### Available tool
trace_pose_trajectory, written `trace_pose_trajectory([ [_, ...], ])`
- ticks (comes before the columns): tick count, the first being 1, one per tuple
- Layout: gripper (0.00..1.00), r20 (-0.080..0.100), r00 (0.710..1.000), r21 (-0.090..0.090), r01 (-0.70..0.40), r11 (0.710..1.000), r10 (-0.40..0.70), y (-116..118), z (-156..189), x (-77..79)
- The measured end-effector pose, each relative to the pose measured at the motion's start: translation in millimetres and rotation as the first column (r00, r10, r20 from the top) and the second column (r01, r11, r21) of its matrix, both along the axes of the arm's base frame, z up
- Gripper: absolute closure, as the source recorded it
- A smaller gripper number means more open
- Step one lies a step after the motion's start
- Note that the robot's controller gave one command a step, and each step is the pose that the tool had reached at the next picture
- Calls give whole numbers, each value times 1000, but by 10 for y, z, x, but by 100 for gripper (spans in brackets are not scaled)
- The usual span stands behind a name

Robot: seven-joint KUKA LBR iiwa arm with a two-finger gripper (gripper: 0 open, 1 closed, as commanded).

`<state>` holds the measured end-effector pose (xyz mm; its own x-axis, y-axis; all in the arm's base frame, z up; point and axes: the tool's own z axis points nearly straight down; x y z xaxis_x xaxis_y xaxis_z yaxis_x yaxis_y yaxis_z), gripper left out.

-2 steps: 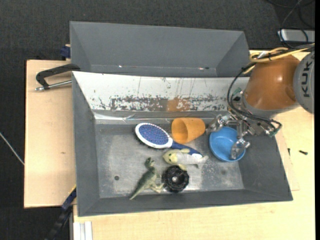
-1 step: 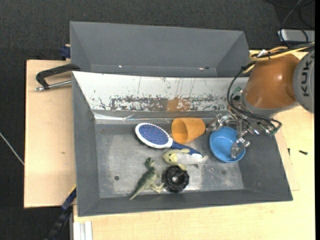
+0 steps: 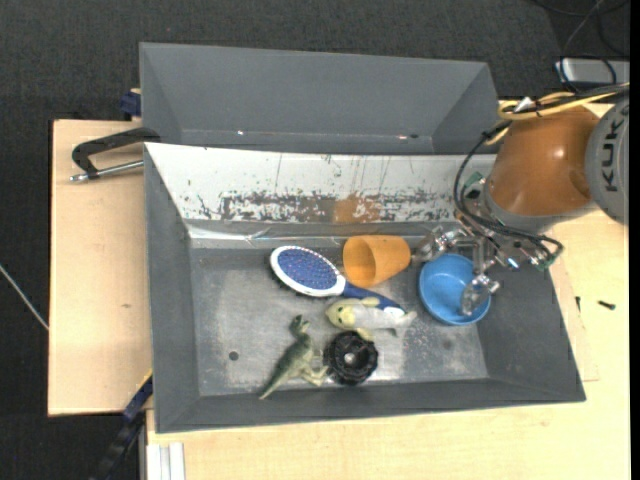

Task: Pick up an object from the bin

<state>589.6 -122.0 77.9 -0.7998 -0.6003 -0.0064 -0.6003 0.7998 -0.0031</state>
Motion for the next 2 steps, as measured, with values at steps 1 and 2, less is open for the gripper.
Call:
trace_pose_trajectory([
  [1,0,0,1000,0,1,1000,-1,8,11,16],
  [2,0,0,1000,0,3,1000,-3,16,23,31],
])
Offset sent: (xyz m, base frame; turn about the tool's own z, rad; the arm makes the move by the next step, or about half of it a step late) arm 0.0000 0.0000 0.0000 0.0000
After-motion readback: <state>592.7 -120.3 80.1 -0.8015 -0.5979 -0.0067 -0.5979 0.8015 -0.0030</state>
